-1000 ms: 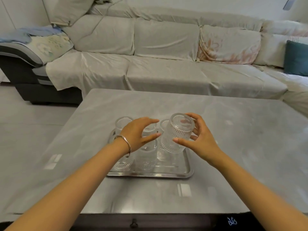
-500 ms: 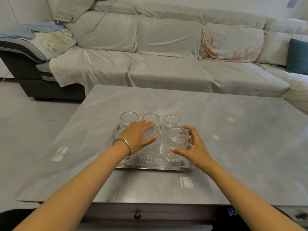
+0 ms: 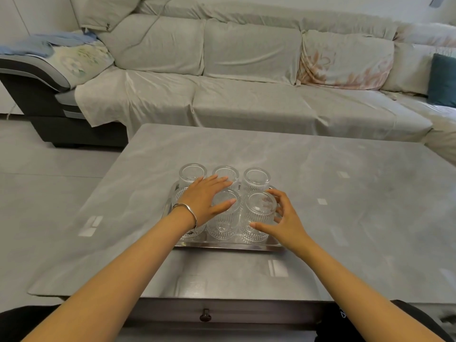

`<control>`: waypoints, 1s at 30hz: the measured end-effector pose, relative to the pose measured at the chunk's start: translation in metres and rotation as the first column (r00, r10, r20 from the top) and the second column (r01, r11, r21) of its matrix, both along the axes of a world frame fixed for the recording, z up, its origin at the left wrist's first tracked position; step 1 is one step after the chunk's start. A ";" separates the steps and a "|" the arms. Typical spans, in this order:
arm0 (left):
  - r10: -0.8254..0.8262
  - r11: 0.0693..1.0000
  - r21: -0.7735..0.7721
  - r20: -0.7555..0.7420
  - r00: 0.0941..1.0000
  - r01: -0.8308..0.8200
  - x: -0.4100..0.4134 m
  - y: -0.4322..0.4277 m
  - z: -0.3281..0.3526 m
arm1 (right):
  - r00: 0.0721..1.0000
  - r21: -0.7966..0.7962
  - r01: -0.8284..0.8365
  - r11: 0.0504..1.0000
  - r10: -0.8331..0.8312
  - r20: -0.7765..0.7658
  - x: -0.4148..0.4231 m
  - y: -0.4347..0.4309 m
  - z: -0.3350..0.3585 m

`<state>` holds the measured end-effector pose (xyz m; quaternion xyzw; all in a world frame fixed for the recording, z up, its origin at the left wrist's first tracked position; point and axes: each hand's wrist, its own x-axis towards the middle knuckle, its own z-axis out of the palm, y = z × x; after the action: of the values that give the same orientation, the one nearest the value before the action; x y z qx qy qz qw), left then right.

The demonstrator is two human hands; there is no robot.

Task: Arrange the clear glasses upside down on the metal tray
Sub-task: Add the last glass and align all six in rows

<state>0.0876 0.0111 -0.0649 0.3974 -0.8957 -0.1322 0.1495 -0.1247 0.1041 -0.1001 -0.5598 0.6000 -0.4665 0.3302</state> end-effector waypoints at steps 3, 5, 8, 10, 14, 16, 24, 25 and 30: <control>0.000 1.000 0.000 -0.002 1.000 0.000 0.000 0.000 0.000 | 1.000 -0.002 0.002 1.000 -0.002 0.005 0.000 0.000 -0.001; 0.002 1.000 0.000 -0.001 1.000 -0.002 0.000 0.000 0.000 | 1.000 -0.002 0.001 1.000 -0.001 0.004 0.000 0.001 -0.002; 0.004 1.000 0.003 0.002 1.000 -0.004 0.000 0.000 0.000 | 1.000 -0.005 -0.006 1.000 0.006 -0.015 0.001 0.001 -0.001; 0.001 1.000 0.012 -0.002 1.000 0.000 -0.001 0.000 0.002 | 0.999 -0.010 -0.010 1.000 0.009 -0.041 0.002 0.002 0.000; 0.009 1.000 -0.006 -0.119 0.993 -0.009 0.011 0.000 0.008 | 0.991 -0.032 -0.008 0.999 0.003 -0.132 0.001 0.006 0.004; 0.036 0.999 -0.025 -0.197 0.980 -0.041 0.026 -0.002 0.010 | 0.985 -0.052 0.003 0.999 -0.012 -0.174 -0.004 0.007 0.007; 0.252 0.887 0.444 -0.230 0.940 -0.129 0.082 -0.015 -0.009 | 0.977 0.290 -0.165 0.943 0.196 -0.081 -0.022 -0.010 0.005; 0.241 0.870 0.477 -0.200 0.950 -0.120 0.084 -0.015 -0.013 | 0.974 0.314 -0.178 0.932 0.212 -0.077 -0.023 -0.012 0.003; 0.183 0.828 0.551 -0.094 0.979 -0.102 0.087 -0.018 -0.029 | 0.947 0.365 -0.220 0.905 0.287 -0.142 -0.023 -0.020 0.000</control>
<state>0.1743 -0.0066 -0.0943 0.4785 -0.7762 -0.3972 0.1040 -0.1475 0.0837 -0.1001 -0.6091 0.6231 -0.2508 0.4217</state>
